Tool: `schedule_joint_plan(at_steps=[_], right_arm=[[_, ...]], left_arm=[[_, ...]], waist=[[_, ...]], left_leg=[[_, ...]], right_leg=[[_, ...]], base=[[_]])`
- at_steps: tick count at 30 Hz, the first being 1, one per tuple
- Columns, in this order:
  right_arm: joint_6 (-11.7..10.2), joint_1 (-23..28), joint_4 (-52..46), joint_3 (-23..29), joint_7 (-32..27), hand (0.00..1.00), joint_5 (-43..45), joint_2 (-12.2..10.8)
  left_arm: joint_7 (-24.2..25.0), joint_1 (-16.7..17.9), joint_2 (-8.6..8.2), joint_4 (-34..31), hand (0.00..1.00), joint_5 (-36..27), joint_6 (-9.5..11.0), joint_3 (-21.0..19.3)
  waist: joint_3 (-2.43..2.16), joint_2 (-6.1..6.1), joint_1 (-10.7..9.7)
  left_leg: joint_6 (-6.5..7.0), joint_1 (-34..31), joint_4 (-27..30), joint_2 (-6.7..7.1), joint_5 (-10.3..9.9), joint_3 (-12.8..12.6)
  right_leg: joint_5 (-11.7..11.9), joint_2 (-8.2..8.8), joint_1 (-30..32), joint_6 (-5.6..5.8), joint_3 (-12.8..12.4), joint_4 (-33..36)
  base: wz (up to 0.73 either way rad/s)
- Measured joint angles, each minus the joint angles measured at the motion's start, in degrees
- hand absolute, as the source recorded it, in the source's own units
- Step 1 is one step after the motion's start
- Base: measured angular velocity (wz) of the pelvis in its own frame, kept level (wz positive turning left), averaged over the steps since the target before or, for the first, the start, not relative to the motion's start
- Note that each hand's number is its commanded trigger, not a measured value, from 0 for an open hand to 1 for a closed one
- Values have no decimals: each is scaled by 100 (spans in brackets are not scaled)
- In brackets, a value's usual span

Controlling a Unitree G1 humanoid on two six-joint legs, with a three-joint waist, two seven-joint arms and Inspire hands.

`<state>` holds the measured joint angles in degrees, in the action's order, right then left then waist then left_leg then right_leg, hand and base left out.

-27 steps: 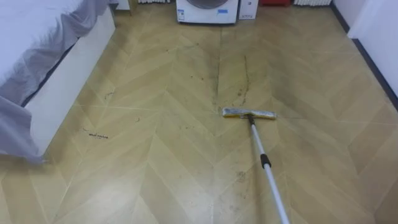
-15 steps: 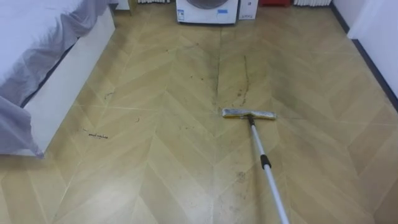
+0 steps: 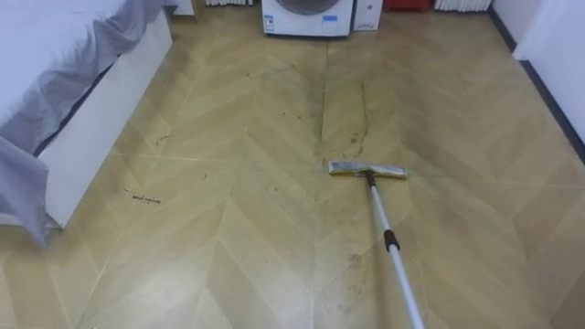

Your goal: Mop floor

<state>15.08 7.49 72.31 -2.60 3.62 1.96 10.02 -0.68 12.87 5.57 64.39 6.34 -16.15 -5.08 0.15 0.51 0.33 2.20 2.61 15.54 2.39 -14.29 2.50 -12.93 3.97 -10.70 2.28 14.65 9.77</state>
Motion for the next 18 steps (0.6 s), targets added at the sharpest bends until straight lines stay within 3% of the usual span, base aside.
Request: schedule_joint_plan(at_steps=[10,16,18], right_arm=[[68,-414,118,-8,-163,100,-136,-16],[28,-530,110,-78,-293,100,-177,-17],[26,-586,153,-81,-325,100,-223,-17]], left_arm=[[-15,-411,29,143,0,7,36,437],[-177,-685,26,326,0,-4,102,537],[-242,-822,20,387,0,-2,118,536]], waist=[[-9,-63,-23],[7,-131,-7],[42,-104,2]], left_leg=[[9,-911,454,-66,-14,-22],[10,-1704,856,-75,-14,-1],[16,-2024,1070,-61,-31,1]], right_leg=[[3,-18,836,-32,21,353],[-117,27,1711,-99,-29,949],[-229,77,2088,-120,-34,1268]], base=[[0],[0],[4]])
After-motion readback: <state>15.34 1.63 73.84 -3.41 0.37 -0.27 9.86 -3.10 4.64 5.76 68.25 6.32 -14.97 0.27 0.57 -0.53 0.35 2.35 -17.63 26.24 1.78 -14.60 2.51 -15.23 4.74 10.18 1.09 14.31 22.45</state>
